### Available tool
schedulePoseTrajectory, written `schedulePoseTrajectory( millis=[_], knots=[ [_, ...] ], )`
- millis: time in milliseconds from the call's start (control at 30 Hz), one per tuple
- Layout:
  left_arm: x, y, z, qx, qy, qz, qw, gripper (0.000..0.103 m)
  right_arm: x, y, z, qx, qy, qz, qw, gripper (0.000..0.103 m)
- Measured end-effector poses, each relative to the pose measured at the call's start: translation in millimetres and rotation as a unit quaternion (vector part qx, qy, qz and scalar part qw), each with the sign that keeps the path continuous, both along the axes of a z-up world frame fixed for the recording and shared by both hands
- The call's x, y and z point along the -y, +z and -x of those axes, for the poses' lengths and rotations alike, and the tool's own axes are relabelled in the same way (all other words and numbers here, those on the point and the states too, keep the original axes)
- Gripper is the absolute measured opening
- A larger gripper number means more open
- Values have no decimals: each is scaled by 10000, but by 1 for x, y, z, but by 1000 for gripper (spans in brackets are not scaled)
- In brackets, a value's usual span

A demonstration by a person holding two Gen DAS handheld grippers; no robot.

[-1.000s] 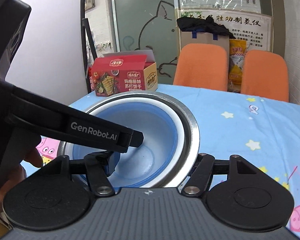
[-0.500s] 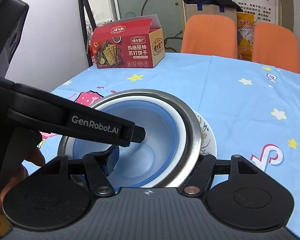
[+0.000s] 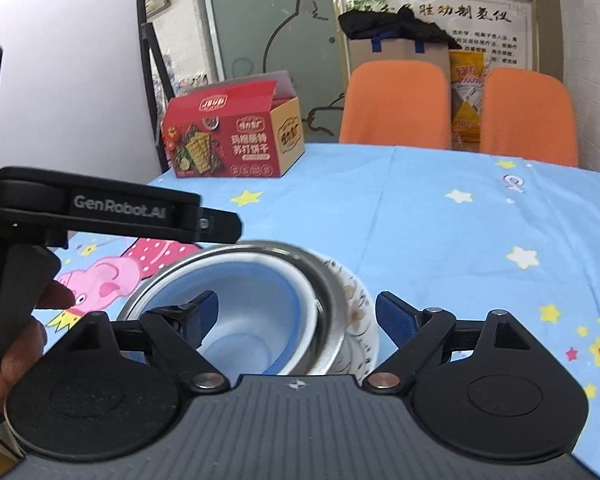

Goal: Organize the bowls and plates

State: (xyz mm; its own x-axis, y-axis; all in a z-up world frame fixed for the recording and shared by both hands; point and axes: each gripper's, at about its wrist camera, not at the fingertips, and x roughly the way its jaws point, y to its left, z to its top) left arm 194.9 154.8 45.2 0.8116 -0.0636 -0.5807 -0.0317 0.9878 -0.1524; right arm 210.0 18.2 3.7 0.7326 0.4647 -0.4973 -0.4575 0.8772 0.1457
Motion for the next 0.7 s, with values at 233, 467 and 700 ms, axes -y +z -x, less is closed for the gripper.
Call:
schedulePoseTrajectory(
  millis=[233, 467, 700],
  knots=[
    [17, 3, 25, 135, 325, -64, 9994, 81, 35, 4, 5, 145, -604, -128, 9980, 103],
    [49, 0, 73, 230, 439, -346, 9982, 82, 68, -5, 34, 150, -1187, -210, 9926, 103],
    [80, -13, 126, 322, 220, -534, 9978, 82, 94, -12, 83, 185, -1574, -397, 9866, 103]
  ],
)
